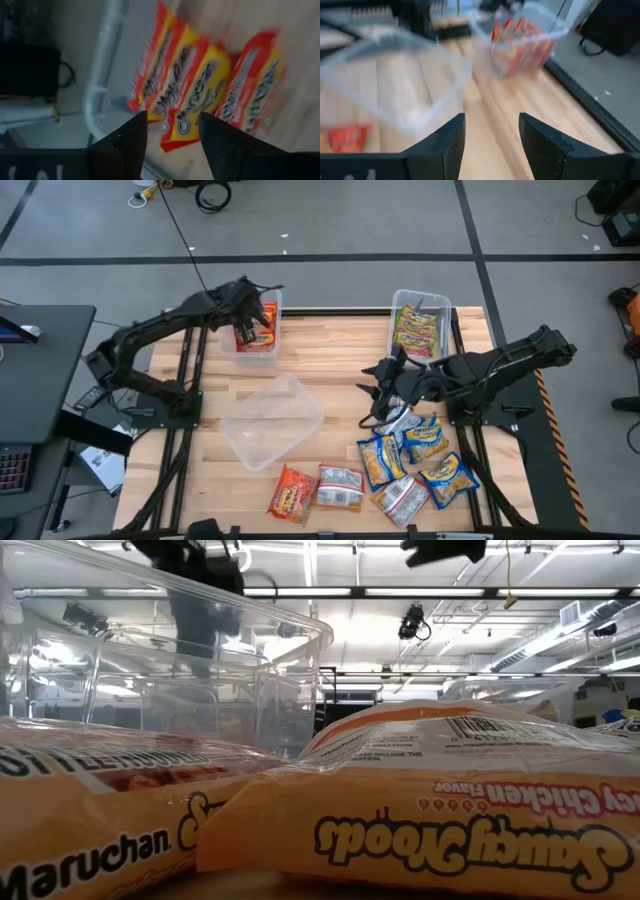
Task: Sort Maruchan noodles
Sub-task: Adjust the bottom transparent bin on the table
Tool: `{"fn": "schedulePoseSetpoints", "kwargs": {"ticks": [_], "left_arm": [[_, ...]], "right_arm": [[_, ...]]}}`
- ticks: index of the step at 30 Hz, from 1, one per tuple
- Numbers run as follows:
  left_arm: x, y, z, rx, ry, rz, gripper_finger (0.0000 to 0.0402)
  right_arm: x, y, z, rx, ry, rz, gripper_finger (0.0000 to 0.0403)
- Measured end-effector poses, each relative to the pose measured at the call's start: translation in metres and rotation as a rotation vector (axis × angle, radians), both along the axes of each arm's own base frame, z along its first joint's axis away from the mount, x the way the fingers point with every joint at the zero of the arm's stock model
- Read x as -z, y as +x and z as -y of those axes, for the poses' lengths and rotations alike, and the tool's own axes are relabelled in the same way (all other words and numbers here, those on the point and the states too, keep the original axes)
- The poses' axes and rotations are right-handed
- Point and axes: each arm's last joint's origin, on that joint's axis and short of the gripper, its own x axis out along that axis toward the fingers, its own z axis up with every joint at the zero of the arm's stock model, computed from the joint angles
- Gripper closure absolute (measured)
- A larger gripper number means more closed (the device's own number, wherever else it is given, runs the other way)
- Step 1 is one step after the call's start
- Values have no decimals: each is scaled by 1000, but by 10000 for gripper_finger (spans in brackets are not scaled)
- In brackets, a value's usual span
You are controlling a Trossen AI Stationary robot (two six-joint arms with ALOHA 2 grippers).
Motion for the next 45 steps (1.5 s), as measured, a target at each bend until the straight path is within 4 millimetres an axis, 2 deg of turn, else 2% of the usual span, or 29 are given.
{"fn": "schedulePoseSetpoints", "kwargs": {"ticks": [3,7,12,15,19,23,27,35,39,45], "left_arm": [[-25,-7,13,10,-1,114,221],[-55,-20,36,74,-75,366,221],[-77,-31,68,216,-338,656,221],[-80,-37,87,320,-520,706,221],[-67,-44,106,348,-650,525,221],[-55,-51,111,266,-599,321,221],[-37,-54,112,226,-607,246,221],[22,-58,125,152,-767,85,221],[29,-56,136,137,-860,90,221],[28,-48,157,178,-941,110,221]], "right_arm": [[13,-3,0,-49,13,-86,213],[31,0,-4,-112,50,-141,213],[60,19,-8,-159,102,-254,213],[79,37,-14,-220,150,-291,213],[100,59,-22,-284,174,-285,213],[116,74,-27,-281,220,-256,213],[126,86,-31,-304,241,-213,213],[126,98,-34,-315,245,-105,213],[122,101,-26,-289,211,-66,213],[119,110,-4,-275,141,-24,213]]}}
